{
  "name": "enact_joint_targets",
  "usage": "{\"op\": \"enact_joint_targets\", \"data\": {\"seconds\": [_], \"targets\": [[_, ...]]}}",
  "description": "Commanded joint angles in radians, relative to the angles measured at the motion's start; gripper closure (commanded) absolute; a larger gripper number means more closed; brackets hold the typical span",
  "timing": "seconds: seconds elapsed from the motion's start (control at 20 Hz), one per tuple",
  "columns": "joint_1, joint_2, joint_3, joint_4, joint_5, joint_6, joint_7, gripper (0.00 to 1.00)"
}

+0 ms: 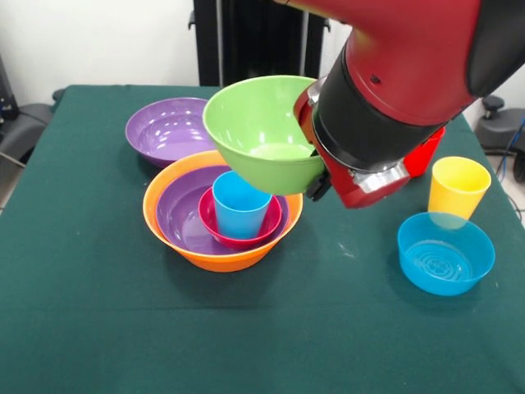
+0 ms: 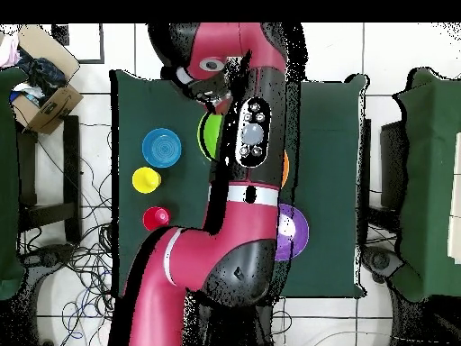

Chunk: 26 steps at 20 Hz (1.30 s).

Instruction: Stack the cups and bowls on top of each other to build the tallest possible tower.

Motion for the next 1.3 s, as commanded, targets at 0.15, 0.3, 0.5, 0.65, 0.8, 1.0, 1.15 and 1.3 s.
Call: {"op": "enact_joint_targets", "data": {"seconds": [0.15, 0.3, 0.5, 0.65, 0.8, 1.0, 1.15, 1.3], "targets": [[-0.052, 0.024, -0.190, 0.001, 0.140, -0.091, -0.211, 1.00], [-0.059, 0.028, -0.246, 0.001, 0.187, -0.100, -0.217, 1.00], [-0.073, 0.032, -0.323, 0.001, 0.251, -0.106, -0.228, 1.00], [-0.082, 0.032, -0.384, -0.002, 0.298, -0.110, -0.243, 1.00], [-0.088, 0.037, -0.421, 0.002, 0.346, -0.106, -0.281, 1.00], [-0.092, 0.038, -0.472, 0.006, 0.390, -0.099, -0.287, 1.00], [-0.102, 0.040, -0.515, 0.005, 0.430, -0.095, -0.295, 1.00], [-0.106, 0.043, -0.538, 0.009, 0.456, -0.100, -0.299, 1.00]]}}
